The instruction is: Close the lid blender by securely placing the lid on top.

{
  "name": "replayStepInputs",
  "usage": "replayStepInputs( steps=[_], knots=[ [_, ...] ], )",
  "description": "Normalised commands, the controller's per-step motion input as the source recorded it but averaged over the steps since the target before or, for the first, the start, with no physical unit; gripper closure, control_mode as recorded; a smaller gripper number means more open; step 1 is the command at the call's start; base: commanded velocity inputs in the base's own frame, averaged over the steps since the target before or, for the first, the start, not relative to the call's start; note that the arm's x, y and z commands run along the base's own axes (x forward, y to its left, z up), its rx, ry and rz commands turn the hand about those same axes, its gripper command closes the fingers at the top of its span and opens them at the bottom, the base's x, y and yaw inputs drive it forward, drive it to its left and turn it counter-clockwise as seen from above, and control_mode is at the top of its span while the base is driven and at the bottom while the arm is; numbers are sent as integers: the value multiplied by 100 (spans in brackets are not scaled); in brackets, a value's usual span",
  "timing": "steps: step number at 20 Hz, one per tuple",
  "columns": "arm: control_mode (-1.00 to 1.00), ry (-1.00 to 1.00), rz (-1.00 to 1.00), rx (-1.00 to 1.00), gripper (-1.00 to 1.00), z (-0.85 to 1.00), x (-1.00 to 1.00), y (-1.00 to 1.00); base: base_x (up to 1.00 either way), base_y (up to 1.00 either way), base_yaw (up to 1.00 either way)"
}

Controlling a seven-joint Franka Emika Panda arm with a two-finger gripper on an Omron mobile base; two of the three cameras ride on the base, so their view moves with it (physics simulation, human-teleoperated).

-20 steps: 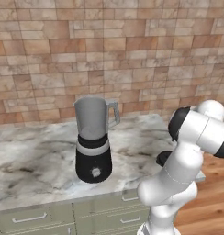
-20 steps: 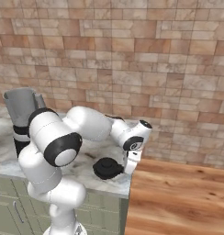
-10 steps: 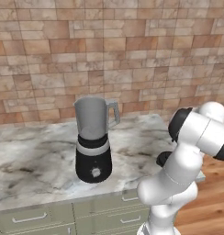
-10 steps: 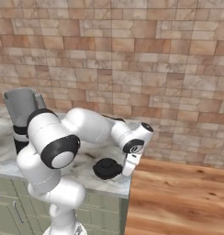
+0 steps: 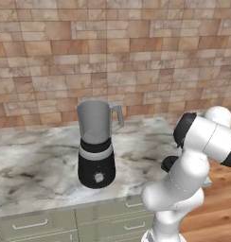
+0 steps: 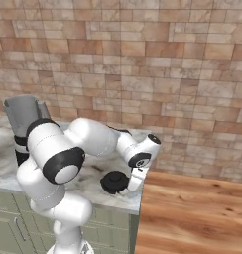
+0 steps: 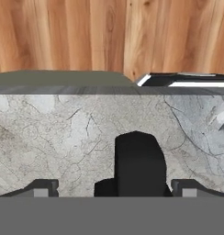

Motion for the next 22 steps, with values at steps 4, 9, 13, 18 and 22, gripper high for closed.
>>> replayStepInputs(
  steps=[4, 9, 13, 18, 22],
  knots=[
    [-100, 0, 0, 0, 100, -45, -1, 9, 0, 0, 0],
    [-100, -1, 0, 0, 100, -5, -13, 0, 0, 0, 0],
    [-100, -9, 0, 1, 100, 12, -28, 3, 0, 0, 0],
    [-100, -5, -3, 0, 100, 29, -12, 9, 0, 0, 0],
    [-100, -2, -8, 0, 100, 57, -1, 10, 0, 0, 0]
  ],
)
